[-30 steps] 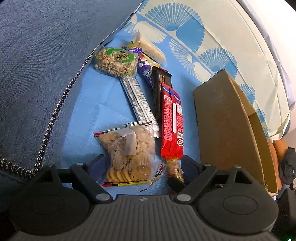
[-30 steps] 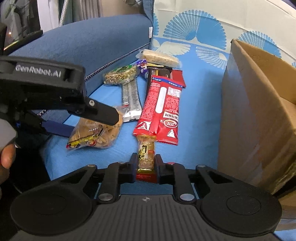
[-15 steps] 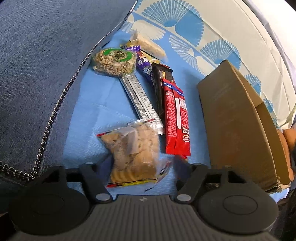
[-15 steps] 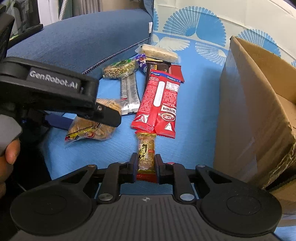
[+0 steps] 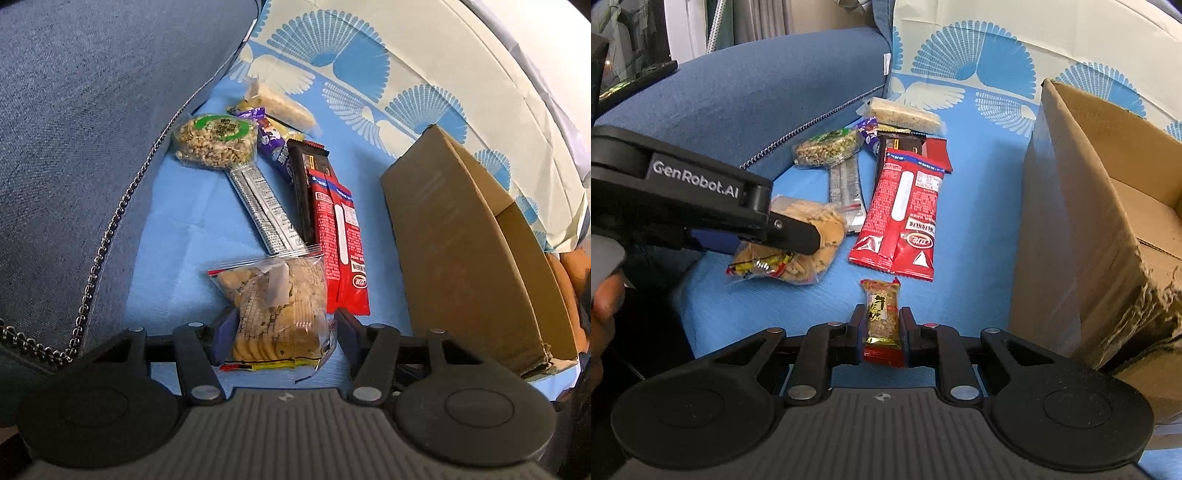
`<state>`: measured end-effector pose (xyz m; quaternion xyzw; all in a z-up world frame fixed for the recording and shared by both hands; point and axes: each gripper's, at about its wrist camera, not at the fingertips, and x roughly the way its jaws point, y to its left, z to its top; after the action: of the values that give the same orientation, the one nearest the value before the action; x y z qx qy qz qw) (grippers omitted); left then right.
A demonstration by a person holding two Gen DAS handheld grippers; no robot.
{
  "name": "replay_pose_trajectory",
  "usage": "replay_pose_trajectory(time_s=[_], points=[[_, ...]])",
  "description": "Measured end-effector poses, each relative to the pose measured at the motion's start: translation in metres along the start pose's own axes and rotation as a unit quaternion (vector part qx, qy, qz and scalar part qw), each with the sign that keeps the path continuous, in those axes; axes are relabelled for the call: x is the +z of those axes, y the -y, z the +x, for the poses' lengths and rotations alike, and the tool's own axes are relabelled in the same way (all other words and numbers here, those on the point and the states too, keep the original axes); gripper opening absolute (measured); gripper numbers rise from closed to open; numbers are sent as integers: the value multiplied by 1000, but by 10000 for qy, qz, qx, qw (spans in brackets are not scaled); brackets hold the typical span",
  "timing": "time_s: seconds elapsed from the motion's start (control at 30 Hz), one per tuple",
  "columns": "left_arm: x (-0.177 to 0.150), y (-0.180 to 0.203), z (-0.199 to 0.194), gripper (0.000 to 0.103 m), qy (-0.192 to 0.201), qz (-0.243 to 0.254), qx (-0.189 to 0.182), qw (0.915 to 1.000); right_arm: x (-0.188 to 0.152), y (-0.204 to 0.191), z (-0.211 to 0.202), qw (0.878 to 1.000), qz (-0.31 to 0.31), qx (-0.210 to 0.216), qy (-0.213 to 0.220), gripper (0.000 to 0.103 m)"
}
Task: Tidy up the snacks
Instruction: 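Lift the granola bar with the right gripper toward the cardboard box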
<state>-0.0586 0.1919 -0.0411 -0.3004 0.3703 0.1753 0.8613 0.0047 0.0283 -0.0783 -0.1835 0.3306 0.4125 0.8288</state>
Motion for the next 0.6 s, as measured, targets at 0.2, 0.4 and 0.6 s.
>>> replay_pose_trajectory(time_s=[0.2,0.4,0.6], points=[[1,-2,1,62,-11,-36,-17,10000,-2,-2,3,10000,-82,-26,-29,18],[1,-2,0,62,25,-24,-54,10000,-3,0,2,10000,-56,-61,10,18],[0,-2,-2,62,67,-24,-77,9999,-4,0,-2,9999,-38,-83,83,18]])
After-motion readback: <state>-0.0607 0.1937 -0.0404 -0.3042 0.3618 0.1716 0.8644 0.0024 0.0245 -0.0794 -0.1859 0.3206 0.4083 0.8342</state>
